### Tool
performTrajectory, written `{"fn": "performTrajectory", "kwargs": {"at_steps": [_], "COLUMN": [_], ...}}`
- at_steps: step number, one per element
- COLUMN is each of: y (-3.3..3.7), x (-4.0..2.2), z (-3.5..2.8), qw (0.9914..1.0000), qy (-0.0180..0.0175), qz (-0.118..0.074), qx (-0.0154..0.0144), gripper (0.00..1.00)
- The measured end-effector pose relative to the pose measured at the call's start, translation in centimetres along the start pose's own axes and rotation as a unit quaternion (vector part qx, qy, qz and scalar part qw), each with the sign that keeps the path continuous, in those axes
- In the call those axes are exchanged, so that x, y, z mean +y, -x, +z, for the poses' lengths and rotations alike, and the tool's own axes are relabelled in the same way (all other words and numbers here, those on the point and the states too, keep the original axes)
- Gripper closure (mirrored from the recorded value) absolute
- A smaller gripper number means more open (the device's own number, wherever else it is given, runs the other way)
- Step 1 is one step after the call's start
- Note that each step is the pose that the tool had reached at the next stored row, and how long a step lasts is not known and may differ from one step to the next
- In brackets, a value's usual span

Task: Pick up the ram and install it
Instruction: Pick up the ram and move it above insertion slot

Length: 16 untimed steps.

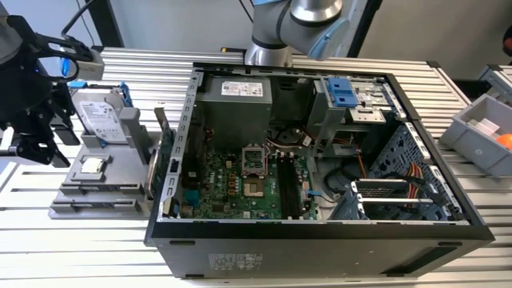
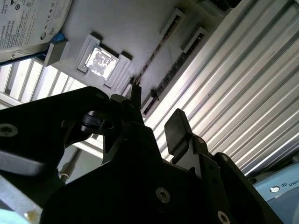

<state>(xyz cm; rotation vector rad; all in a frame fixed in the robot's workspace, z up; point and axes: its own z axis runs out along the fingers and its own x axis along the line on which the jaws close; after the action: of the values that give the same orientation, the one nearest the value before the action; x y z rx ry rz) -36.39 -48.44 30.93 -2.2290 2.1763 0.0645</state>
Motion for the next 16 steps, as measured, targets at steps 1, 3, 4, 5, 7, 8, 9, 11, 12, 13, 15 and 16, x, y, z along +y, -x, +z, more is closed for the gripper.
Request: {"fn": "performTrajectory", "kwargs": {"at_steps": [1,3,4,5,7,8,9,11,12,13,15,16], "y": [0.0,-0.01,-0.01,-0.01,-0.01,-0.01,-0.01,-0.02,-0.02,-0.02,-0.03,-0.03], "x": [0.0,0.0,0.0,0.0,0.0,0.0,0.0,0.0,0.0,0.0,0.0,-0.01], "z": [0.04,0.11,0.14,0.18,0.27,0.3,0.35,0.42,0.45,0.49,0.57,0.61], "qw": [1.0,1.0,1.0,1.0,1.0,1.0,1.0,1.0,1.0,1.0,1.0,1.0], "qy": [0.0,0.0,0.0,0.0,0.0,0.0,0.0,0.0,0.0001,0.0,0.0,0.0], "qz": [0.0,0.0,0.0,0.0,0.0,0.0,0.0,0.0,0.0,0.0,0.0,0.0], "qx": [0.0,0.0,0.0,0.0,0.0,0.0,0.0,0.0,0.0,0.0,0.0,0.0], "gripper": [0.0,0.0,0.0,0.0,0.0,0.0,0.0,0.0,0.0,0.0,0.0,0.0]}}
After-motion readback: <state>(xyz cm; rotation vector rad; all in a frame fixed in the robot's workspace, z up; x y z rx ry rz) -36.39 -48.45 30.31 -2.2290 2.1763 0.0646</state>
